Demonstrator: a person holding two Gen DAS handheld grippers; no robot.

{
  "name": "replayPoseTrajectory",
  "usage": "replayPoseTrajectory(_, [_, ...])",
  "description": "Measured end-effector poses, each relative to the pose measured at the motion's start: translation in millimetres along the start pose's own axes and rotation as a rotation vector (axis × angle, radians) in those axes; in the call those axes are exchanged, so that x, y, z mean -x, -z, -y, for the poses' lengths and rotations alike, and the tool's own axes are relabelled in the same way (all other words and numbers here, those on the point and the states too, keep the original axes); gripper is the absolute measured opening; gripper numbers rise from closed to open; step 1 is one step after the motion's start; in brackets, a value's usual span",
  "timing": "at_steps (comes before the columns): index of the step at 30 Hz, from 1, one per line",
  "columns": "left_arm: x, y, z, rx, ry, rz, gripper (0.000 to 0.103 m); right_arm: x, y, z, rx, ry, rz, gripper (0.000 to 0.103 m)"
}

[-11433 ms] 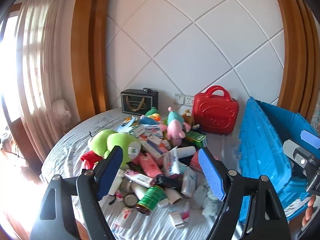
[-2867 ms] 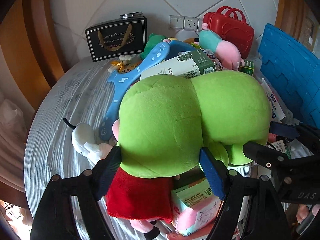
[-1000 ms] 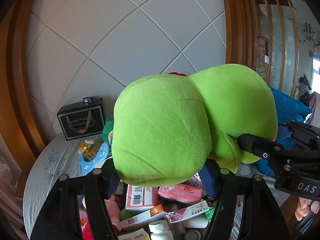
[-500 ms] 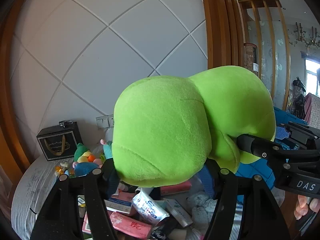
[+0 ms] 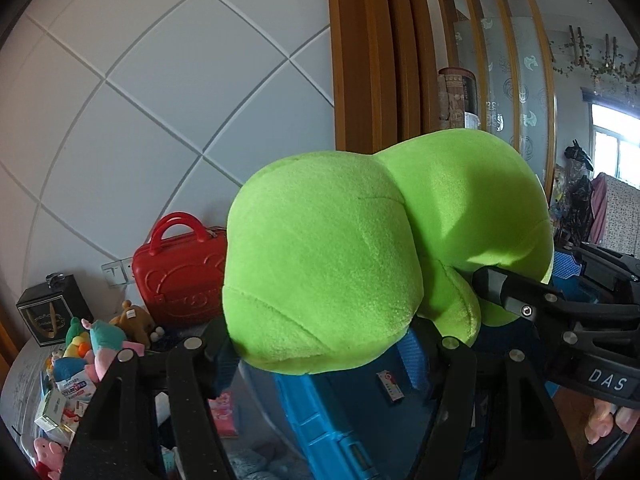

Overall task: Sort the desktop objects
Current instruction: 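Lift the green plush with both tools over the crate and release it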

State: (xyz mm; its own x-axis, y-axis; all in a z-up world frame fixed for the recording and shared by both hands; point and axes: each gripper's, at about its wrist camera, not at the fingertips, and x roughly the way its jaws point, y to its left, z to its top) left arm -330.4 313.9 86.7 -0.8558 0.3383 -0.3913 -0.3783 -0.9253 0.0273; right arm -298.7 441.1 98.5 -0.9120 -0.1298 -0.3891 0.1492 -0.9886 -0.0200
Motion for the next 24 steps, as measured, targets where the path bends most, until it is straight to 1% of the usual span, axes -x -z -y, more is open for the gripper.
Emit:
replayPoseTrajectory(4, [-17.0, -8.8, 41.9, -0.041, 0.013, -0.039, 0.067, 15.9, 10.2, 45.8, -0.041, 0.02, -0.006, 0.053])
replayPoseTrajectory(7, [-21.6, -18.8, 63.6, -0.088, -0.02, -0.051, 0.068, 15.8, 13.1, 70.9, -0.068, 0.011, -0.011, 0.053])
replayPoseTrajectory(8, [-23.6, -23.2, 67.4, -0.09, -0.031, -0.06, 0.068, 16.3, 12.8, 75.9, -0.075, 0.002, -0.011, 0.053])
replayPoseTrajectory(11, [-33.4, -38.5, 74.1, -0.088, -0.06, -0.107, 0.069, 5.6, 6.5, 93.2, -0.076, -0.01, -0.008, 0.053])
replayPoseTrajectory(13, [-42.0, -48.8, 77.4, -0.089, -0.07, -0.119, 0.069, 5.0, 2.3, 96.1, -0.079, -0.014, -0.01, 0.053])
replayPoseTrajectory(17, [-62.8, -59.8, 79.5, -0.07, -0.067, -0.161, 0.072, -11.9, -10.6, 112.5, -0.104, -0.026, -0.028, 0.053])
replayPoseTrajectory(20, [-77.7, -52.9, 76.9, -0.042, -0.062, -0.206, 0.075, -26.5, -11.6, 119.9, -0.105, -0.031, -0.058, 0.053])
replayPoseTrajectory(24, [-94.1, -35.7, 71.9, 0.0, -0.036, -0.288, 0.078, -40.2, 1.6, 125.7, -0.131, -0.042, -0.097, 0.053])
